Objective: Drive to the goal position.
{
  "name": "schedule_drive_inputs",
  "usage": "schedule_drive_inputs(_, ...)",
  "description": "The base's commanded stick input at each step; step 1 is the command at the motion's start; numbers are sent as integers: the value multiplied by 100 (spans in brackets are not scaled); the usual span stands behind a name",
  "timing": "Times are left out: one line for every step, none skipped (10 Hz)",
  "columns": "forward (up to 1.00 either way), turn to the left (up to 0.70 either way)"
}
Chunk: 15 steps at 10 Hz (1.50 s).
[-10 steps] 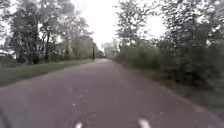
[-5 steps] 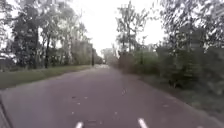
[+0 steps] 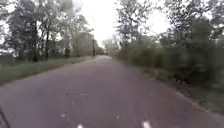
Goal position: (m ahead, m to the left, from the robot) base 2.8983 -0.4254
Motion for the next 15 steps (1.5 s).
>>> schedule_drive_inputs(70,0)
schedule_drive_inputs(70,0)
schedule_drive_inputs(70,0)
schedule_drive_inputs(70,0)
schedule_drive_inputs(70,0)
schedule_drive_inputs(70,0)
schedule_drive_inputs(70,0)
schedule_drive_inputs(70,0)
schedule_drive_inputs(70,0)
schedule_drive_inputs(70,0)
schedule_drive_inputs(70,0)
schedule_drive_inputs(70,0)
schedule_drive_inputs(70,0)
schedule_drive_inputs(70,0)
schedule_drive_inputs(70,0)
